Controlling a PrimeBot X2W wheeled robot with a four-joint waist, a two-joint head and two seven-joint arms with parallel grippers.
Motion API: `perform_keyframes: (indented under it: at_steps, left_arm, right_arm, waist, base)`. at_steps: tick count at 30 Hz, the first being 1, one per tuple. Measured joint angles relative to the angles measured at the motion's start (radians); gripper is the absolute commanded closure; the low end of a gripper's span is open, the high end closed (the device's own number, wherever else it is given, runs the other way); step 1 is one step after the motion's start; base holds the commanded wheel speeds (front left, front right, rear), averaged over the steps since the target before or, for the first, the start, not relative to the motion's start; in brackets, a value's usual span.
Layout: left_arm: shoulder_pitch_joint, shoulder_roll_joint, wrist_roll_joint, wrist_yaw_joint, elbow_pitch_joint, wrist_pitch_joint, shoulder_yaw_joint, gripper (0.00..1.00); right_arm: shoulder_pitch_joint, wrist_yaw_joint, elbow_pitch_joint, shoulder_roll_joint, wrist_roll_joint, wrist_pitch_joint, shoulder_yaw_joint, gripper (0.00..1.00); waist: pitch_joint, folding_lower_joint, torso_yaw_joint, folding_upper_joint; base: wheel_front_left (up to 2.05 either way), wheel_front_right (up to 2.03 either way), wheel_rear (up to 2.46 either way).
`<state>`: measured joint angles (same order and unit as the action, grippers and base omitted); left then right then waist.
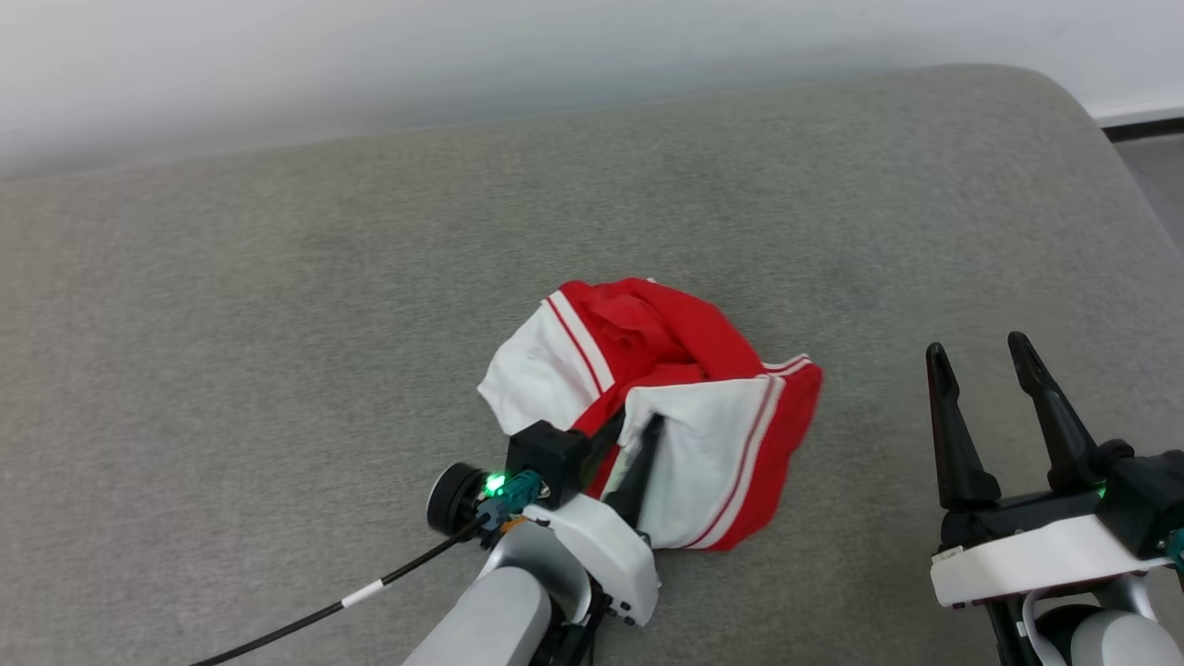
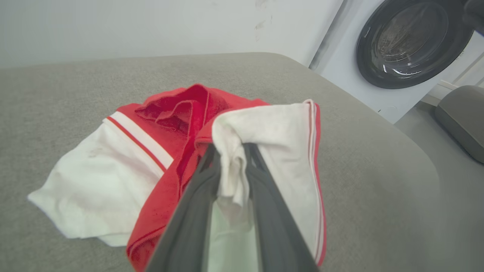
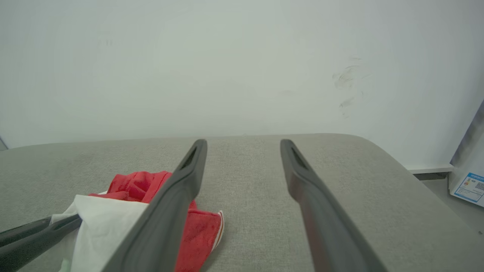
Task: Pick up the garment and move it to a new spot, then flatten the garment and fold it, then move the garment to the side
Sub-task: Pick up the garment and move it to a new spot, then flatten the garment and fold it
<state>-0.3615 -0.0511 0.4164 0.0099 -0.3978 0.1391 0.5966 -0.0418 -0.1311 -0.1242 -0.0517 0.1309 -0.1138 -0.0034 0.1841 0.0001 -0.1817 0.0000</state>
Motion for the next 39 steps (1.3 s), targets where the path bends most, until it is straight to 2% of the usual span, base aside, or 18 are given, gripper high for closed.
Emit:
perform_keyframes:
  at_steps: [6,12,21,28,39]
  left_arm:
    - [-0.037,0.001,0.019,0.012,0.037,0.088,0.024,0.0]
    - [-0.023,-0.006,0.029,0.053,0.091,0.117,-0.038,0.0]
    - [0.117,-0.119,0.037,0.122,0.157,0.123,-0.19,0.0]
    - [0.214,-0.178,0.028,0.132,0.217,0.124,-0.225,0.0]
    - [0.255,-0.177,0.036,0.144,0.253,0.124,-0.23,0.0]
  right_arm:
    - [-0.005,0.0,0.006,0.0,-0.018,0.004,-0.009,0.0]
    - [0.018,0.0,-0.004,0.0,-0.034,0.027,-0.018,0.0]
    - [0.087,0.0,-0.012,0.0,-0.035,0.058,-0.04,0.0]
    - [0.131,0.0,-0.014,0.001,-0.026,0.068,-0.05,0.0]
    - [0.145,0.0,-0.027,0.0,-0.017,0.08,-0.047,0.0]
  waist:
    - [-0.024,0.0,0.054,0.0]
    - [-0.078,0.0,0.11,0.0]
    - [-0.156,-0.0001,0.178,0.0]
    - [-0.197,-0.0001,0.193,0.0]
    - [-0.203,-0.0001,0.185,0.0]
  base:
    - [0.0,0.0,0.0]
    - [0.0,0.0,0.0]
    - [0.0,0.0,0.0]
    - [0.0,0.0,0.0]
    - [0.0,0.0,0.0]
